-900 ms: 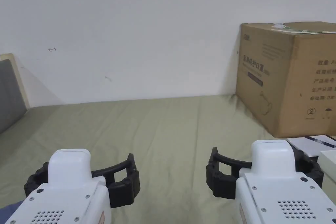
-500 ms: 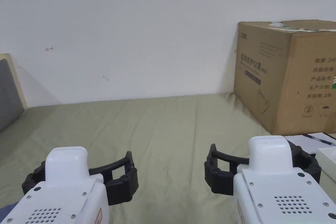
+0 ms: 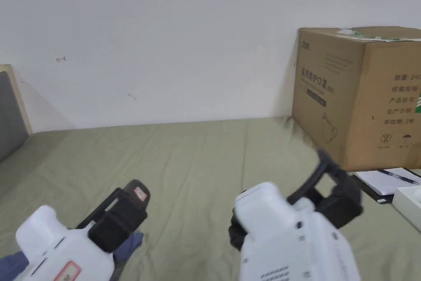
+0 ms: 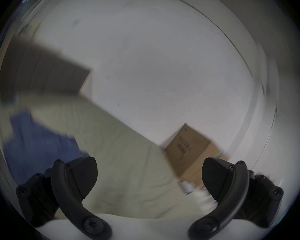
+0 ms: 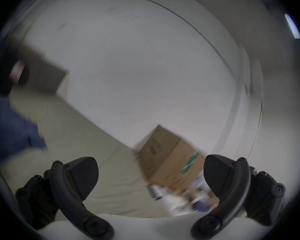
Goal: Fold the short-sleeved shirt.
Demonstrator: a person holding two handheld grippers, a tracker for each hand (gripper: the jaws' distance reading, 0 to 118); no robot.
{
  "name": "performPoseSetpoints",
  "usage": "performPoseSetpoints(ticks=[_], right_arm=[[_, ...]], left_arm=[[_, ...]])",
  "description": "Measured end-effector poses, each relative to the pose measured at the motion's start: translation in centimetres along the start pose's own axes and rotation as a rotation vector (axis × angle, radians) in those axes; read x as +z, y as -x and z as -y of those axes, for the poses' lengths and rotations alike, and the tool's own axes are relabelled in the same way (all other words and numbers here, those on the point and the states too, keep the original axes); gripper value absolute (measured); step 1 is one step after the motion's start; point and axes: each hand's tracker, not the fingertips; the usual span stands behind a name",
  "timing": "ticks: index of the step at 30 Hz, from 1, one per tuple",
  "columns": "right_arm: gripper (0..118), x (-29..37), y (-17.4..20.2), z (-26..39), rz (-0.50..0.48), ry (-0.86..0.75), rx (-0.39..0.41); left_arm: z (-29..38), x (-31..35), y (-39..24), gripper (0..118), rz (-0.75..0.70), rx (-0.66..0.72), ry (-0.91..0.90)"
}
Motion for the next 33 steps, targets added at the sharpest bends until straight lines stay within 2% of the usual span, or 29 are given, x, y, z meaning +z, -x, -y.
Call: performPoseSetpoints(ticks=[2,3,4,5,7,10,12,14,16,17,18,19,20,21,22,24,26,28,33], right_arm=[[118,0.7,2.4,0.0,-0.037,-0.062,0.227],[118,1.0,3.5,0.2,-0.049,-0.08,0.289],[118,1.2,4.1,0.4,-0.063,-0.08,0.28],[118,1.3,4.4,0.4,-0.116,-0.058,0.214],[118,1.1,3.9,0.2,-0.199,-0.002,0.09],[118,0.2,2.1,0.3,-0.135,0.023,-0.022],[118,-0.6,0.1,0.2,-0.102,0.049,-0.198],[118,-1.3,-2.7,0.7,-0.119,0.11,-0.492],[118,-1.9,-4.6,2.1,-0.119,0.171,-0.75],[118,-2.1,-5.4,3.2,-0.131,0.221,-0.881],[118,-2.2,-5.7,4.2,-0.138,0.255,-0.976],[118,-2.2,-5.8,5.4,-0.126,0.262,-1.06],[118,-1.9,-5.8,6.1,-0.113,0.265,-1.098],[118,-1.6,-5.7,6.5,-0.093,0.264,-1.097],[118,-1.4,-5.7,6.5,-0.069,0.272,-1.063],[118,-1.3,-5.5,5.9,-0.046,0.269,-0.955],[118,-0.9,-5.5,5.3,-0.05,0.209,-0.854],[118,-0.5,-5.4,4.6,-0.017,0.178,-0.818],[118,-0.1,-5.5,3.7,-0.03,0.144,-0.794]], left_arm=[[0.8,0.0,2.7,117,-0.011,0.217,-0.01],[1.4,0.0,3.6,117,-0.064,0.284,-0.008],[1.8,0.0,4.2,117,-0.11,0.306,-0.011],[2.1,0.0,4.4,117,-0.194,0.284,-0.01],[2.2,0.0,3.7,117,-0.281,0.139,-0.019],[0.9,0.0,1.0,117,-0.29,-0.079,-0.084],[0.1,0.0,-2.0,117,-0.273,-0.287,-0.126],[0.4,0.0,-5.2,117,-0.243,-0.611,-0.18],[1.2,0.2,-6.9,117,-0.201,-0.908,-0.178],[1.8,0.4,-7.5,117,-0.168,-1.014,-0.171],[2.2,0.6,-7.8,117,-0.151,-1.073,-0.166],[2.4,1.0,-7.6,117,-0.143,-1.073,-0.163],[2.6,1.2,-7.6,117,-0.146,-1.045,-0.166],[2.8,1.5,-7.5,117,-0.144,-1.02,-0.17],[2.8,1.7,-7.2,117,-0.129,-0.955,-0.172],[2.5,1.9,-6.4,117,-0.125,-0.871,-0.158],[2.2,1.7,-6.1,117,-0.141,-0.87,-0.136],[2.2,1.6,-6.2,118,-0.163,-0.896,-0.141],[1.9,1.6,-6.5,118,-0.148,-0.91,-0.121]])
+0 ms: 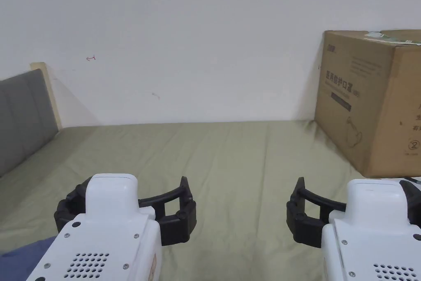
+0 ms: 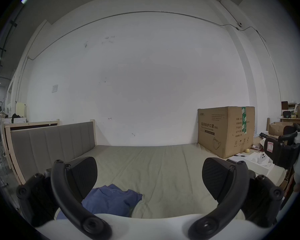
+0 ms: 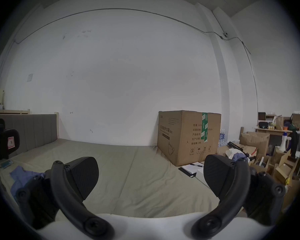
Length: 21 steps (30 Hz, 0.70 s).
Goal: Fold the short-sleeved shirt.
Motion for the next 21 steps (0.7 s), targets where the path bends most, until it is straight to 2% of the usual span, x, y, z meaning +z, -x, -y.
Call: performPoseSetpoints(ticks=[3,4,5,7,8,9,12,16,21], right_arm=[[117,0.1,0.4,0.0,-0.012,-0.006,0.044],[113,0.3,0.5,0.1,-0.013,-0.007,0.053],[104,0.4,0.7,0.2,-0.016,-0.004,0.057],[47,0.3,0.7,0.2,-0.022,0.0,0.058],[23,0.2,0.8,0.2,-0.012,0.007,0.052],[13,0.2,0.8,0.2,-0.005,0.013,0.045],[0,0.3,0.1,0.0,0.006,-0.01,0.006],[0,-0.1,0.2,-0.3,0.029,-0.023,0.022],[0,-0.9,1.1,-0.4,-0.047,0.005,-0.033]], left_arm=[[0.0,0.0,-0.2,117,0.032,0.008,0.013],[0.0,0.0,-0.3,114,0.031,0.008,0.014],[0.2,0.1,-0.5,104,0.026,0.001,0.009],[0.4,0.1,-0.7,28,0.008,-0.006,0.0],[0.5,-0.4,-0.6,0,-0.021,-0.003,0.007],[0.6,-0.7,-0.4,0,-0.045,0.005,0.023],[0.6,-1.2,0.3,0,0.018,0.048,0.067],[0.7,-1.4,0.7,0,-0.001,0.056,0.067],[0.5,-1.2,1.4,0,-0.023,0.022,0.089]])
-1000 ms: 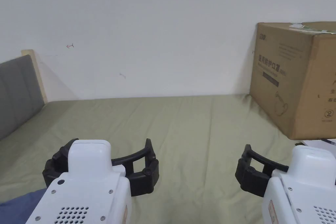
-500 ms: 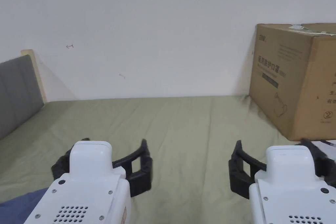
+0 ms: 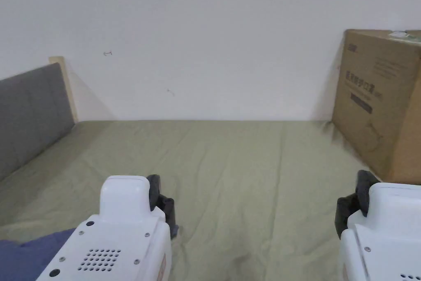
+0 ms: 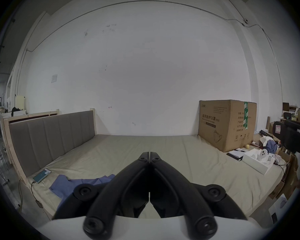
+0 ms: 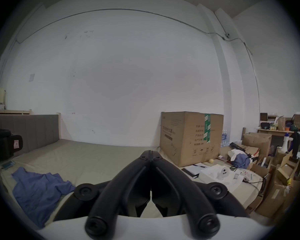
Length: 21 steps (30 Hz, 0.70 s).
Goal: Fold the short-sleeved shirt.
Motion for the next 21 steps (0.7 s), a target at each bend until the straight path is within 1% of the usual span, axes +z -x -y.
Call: performPoseSetpoints(ticks=[1,4,5,11,14,16,19,21], right_arm=[[0,-0.1,0.5,0.0,-0.028,0.001,-0.01],[0,-0.5,2.9,-0.3,-0.128,0.01,-0.003],[0,-0.6,3.7,-0.3,-0.158,0.007,-0.008],[0,-0.1,10.1,-0.2,-0.387,0.04,-0.066],[0,0.1,12.7,0.2,-0.454,0.053,-0.03],[0,0.3,13.8,0.5,-0.475,0.059,-0.023],[0,0.1,14.7,1.0,-0.493,0.079,-0.013],[0,-0.3,15.1,1.4,-0.498,0.101,-0.005]], left_arm=[[0.0,0.3,0.5,0,-0.011,-0.001,-0.003],[-0.4,1.5,2.3,0,-0.088,0.009,-0.001],[-0.4,2.1,3.3,0,-0.131,0.017,-0.001],[-0.1,5.4,8.4,0,-0.306,0.027,0.04],[0.4,5.9,10.8,0,-0.376,0.047,0.08],[0.7,5.4,12.1,0,-0.402,0.075,0.125],[1.4,3.1,13.4,0,-0.408,0.086,0.211],[2.4,0.7,14.6,0,-0.379,0.116,0.252]])
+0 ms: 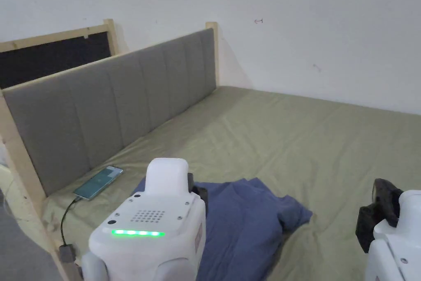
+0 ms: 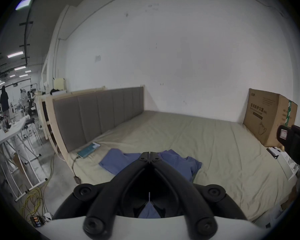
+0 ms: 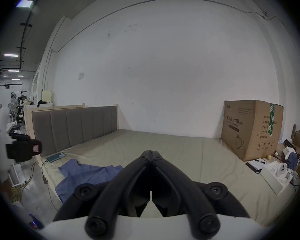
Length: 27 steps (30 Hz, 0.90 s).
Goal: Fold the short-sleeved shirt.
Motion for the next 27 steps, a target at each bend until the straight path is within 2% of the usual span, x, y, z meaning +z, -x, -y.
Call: performPoseSetpoints(ticks=[4,6,7,12,13,14,15,16,17,22,23,25,26,27], right_arm=[[0,-1.2,-0.5,0.9,0.004,0.056,-0.01],[0,-1.8,-0.8,1.3,0.016,0.083,-0.02],[0,-2.2,-1.0,1.6,0.025,0.1,-0.026],[0,-3.6,-2.0,2.7,0.051,0.158,-0.038],[0,-4.0,-2.2,3.0,0.055,0.172,-0.041],[0,-4.2,-2.4,3.2,0.057,0.182,-0.046],[0,-4.3,-2.6,3.4,0.059,0.193,-0.054],[0,-4.5,-2.9,3.7,0.058,0.204,-0.064],[0,-4.7,-3.1,3.9,0.06,0.213,-0.074],[0,-5.7,-4.1,4.8,0.069,0.262,-0.111],[0,-5.9,-4.2,5.0,0.069,0.268,-0.116],[0,-6.1,-4.5,5.3,0.067,0.28,-0.118],[0,-6.2,-4.6,5.4,0.068,0.286,-0.114],[0,-6.3,-4.8,5.5,0.067,0.292,-0.109]], left_arm=[[0.9,-9.1,0.2,0,0.073,0.05,0.215],[2.2,-14.1,-0.3,0,0.058,0.018,0.327],[3.1,-16.6,-1.1,0,0.024,-0.043,0.432],[7.4,-23.8,-3.3,1,0.142,-0.066,0.636],[7.8,-24.6,-3.5,16,0.127,-0.084,0.67],[8.1,-25.2,-3.6,46,0.135,-0.071,0.668],[8.1,-25.8,-3.6,90,0.132,-0.062,0.676],[8.2,-26.0,-3.5,108,0.125,-0.039,0.667],[8.2,-26.2,-3.3,114,0.123,-0.01,0.646],[8.6,-28.6,-3.2,114,0.115,0.045,0.689],[9.4,-29.4,-3.4,113,0.109,0.032,0.731],[11.4,-31.0,-3.9,104,0.107,0.014,0.88],[12.0,-31.0,-4.4,104,0.038,-0.066,0.853],[11.7,-30.6,-5.0,101,0.076,-0.09,0.794]])
